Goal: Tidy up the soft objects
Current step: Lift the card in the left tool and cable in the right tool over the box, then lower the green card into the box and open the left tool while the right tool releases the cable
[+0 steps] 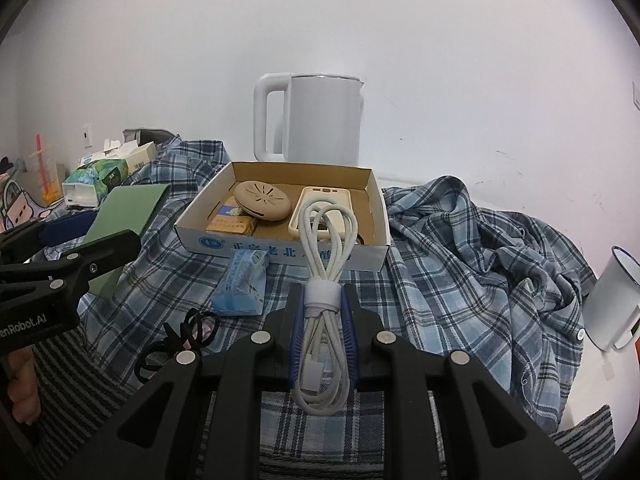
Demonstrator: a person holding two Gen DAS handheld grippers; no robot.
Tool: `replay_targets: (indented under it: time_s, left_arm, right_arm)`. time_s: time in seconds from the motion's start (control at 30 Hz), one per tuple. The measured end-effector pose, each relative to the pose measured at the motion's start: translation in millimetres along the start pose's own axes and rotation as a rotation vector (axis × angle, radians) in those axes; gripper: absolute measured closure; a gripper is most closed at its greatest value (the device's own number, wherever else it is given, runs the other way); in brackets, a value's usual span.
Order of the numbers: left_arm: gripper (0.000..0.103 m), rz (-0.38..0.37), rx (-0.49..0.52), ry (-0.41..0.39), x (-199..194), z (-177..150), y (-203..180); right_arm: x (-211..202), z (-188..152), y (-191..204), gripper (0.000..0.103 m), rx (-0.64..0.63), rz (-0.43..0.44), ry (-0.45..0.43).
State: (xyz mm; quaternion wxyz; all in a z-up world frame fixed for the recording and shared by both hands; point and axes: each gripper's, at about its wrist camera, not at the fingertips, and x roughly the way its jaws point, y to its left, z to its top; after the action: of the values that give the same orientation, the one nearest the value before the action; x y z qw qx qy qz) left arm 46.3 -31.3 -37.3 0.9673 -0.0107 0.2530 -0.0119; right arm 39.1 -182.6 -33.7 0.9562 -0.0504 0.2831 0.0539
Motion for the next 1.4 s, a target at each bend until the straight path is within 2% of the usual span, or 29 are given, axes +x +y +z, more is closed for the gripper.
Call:
replay_targets:
  time_s: [0.07,0.2,0.3,0.4,0.67,0.77,0.83,0.93,1.1,1.4]
  left_arm:
    - [0.027,0.014,-0.012,0.01,-1,1,1]
    - [0.027,-0.026,-0.034,0.047,-6,7,4]
    - [0.027,-0.022,-0.003,0.021,-19,21,1]
    - [0.027,0.01,0.032,-0.006,-28,43,-3]
    - [0.027,0.055,0.081,-0.178,-49,127,-13]
    - [0.027,0.066,0.053,-0.237,-52,159,-14]
    - [0.027,0.058,0.035,-0.263,-48,177,-14]
    - [0.027,0.05,0.022,-0.28,-38,197,-13]
    - [0.027,0.048,0.005,-0.277,-14,220,-7]
    - [0.027,0.044,-0.01,-0.18,41,211,6]
  right_arm:
    - [-2,0,0,0.086,0.003,-0.001,-0.007]
    - [-13,6,1,0.086,0.014,0.036,-0.038]
    - [-26,26,1,0.086,0.03,0.086,-0.056]
    - [-40,52,2,0.086,0.01,0.074,-0.118]
    - [-60,139,-13,0.086,-0.001,0.045,-0.286]
    - [-56,171,-17,0.086,0.001,0.016,-0.332]
    - [-49,190,-19,0.086,0.007,-0.017,-0.338]
    - [-36,212,-27,0.086,0.037,-0.004,-0.352]
    - [-9,220,-34,0.086,0.059,-0.003,-0.352]
    - [48,209,-37,0.086,0.065,0.005,-0.256]
